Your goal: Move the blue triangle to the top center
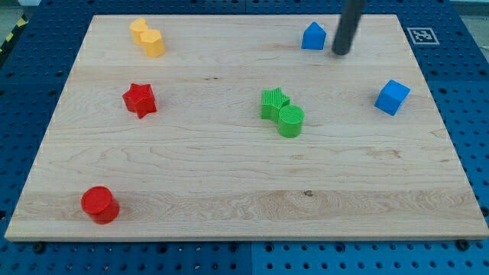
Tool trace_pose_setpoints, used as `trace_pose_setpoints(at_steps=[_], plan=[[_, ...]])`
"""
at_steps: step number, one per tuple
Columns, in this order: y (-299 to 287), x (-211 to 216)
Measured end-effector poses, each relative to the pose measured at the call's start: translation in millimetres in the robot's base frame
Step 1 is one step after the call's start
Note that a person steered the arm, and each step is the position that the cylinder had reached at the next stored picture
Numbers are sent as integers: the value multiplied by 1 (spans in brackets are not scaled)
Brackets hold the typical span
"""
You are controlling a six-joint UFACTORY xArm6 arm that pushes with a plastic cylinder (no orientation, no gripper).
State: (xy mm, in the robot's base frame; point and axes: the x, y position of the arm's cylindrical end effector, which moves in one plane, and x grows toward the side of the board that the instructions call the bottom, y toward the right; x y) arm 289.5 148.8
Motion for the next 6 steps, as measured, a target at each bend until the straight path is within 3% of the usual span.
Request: trace_pose_setpoints(at_steps=[2,4,5,6], plan=[[74,-2],[-31,-19],[-56,-19],[-43,-19]])
